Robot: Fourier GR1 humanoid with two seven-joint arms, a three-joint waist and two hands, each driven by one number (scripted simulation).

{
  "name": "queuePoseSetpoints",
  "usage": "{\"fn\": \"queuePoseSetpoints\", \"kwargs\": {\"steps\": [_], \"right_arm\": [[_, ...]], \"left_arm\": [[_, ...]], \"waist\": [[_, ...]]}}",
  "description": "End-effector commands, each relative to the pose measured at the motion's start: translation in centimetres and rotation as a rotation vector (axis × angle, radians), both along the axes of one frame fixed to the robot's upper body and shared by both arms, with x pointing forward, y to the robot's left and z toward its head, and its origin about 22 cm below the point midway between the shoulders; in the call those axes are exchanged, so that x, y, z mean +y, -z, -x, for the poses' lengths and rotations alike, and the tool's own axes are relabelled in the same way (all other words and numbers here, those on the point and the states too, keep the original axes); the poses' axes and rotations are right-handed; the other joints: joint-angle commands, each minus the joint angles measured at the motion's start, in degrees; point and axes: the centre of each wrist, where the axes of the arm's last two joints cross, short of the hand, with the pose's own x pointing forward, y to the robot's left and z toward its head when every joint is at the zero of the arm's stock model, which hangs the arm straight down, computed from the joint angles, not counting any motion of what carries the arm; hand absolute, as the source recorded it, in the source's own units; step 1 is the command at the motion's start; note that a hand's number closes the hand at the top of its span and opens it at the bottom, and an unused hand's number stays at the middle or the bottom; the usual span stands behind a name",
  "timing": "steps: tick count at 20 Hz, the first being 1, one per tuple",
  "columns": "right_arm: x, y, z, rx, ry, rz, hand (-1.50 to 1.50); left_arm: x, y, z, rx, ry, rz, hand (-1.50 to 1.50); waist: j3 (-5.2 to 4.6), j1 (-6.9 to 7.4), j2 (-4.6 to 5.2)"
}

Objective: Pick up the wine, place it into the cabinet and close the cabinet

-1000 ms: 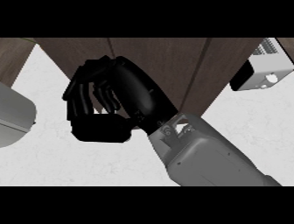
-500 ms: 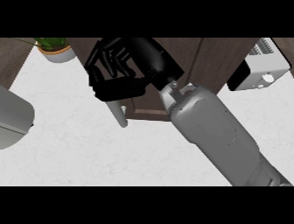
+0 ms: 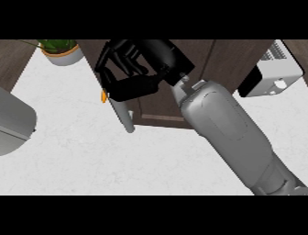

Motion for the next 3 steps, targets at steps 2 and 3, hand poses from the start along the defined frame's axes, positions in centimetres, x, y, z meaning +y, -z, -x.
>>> {"fn": "queuePoseSetpoints", "kwargs": {"steps": [2, 3], "right_arm": [[-4.9, -0.7, -4.0, 0.033, 0.22, 0.022, 1.5], [-6.5, -0.2, -4.4, 0.028, 0.234, 0.012, 1.5]], "left_arm": [[-0.7, 0.4, -1.7, 0.002, -0.032, 0.006, -1.5], [-1.3, 0.8, -0.7, 0.005, -0.027, 0.007, -1.5]], "waist": [[0.86, -1.63, 2.03], [0.9, -0.83, 1.9]]}}
